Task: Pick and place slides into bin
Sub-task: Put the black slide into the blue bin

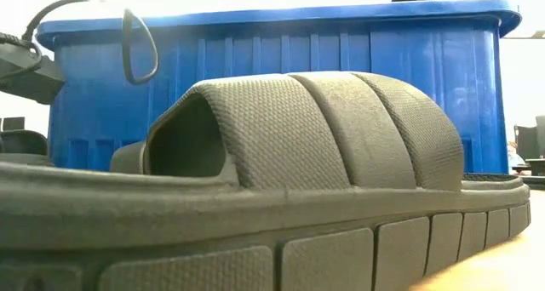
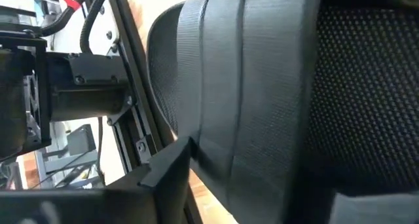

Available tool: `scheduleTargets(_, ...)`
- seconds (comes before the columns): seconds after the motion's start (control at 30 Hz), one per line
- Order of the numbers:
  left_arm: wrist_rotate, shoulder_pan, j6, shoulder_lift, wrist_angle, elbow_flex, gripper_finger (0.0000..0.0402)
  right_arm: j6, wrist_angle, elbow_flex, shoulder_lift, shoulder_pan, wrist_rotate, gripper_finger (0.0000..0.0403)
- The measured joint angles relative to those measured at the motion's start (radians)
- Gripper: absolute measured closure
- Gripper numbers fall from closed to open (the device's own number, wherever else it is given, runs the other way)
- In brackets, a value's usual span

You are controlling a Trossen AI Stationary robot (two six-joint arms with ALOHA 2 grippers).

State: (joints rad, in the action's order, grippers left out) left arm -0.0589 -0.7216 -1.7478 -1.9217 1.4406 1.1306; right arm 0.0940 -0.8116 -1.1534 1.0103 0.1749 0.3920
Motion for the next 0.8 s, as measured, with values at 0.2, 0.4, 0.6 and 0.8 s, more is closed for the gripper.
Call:
scheduleTargets(0.2,0.001,0.000,0.000,0.028,0.000,-0.004,0.0318,0.002,0.000,0.000,0.000,0.000,0.000,0.0346)
scheduleTargets(0.4,-0.019,-0.001,0.054,0.095,-0.013,-0.006,0.0391,0.002,0.001,0.000,0.000,0.000,-0.002,0.0346)
scheduleTargets(0.6,-0.034,-0.001,0.187,0.213,-0.037,0.003,0.0399,0.002,0.001,0.000,0.000,0.000,-0.002,0.0346)
scheduleTargets(0.8,-0.064,0.000,0.314,0.375,-0.120,0.013,0.0399,0.002,0.000,0.000,0.000,0.000,-0.002,0.0346)
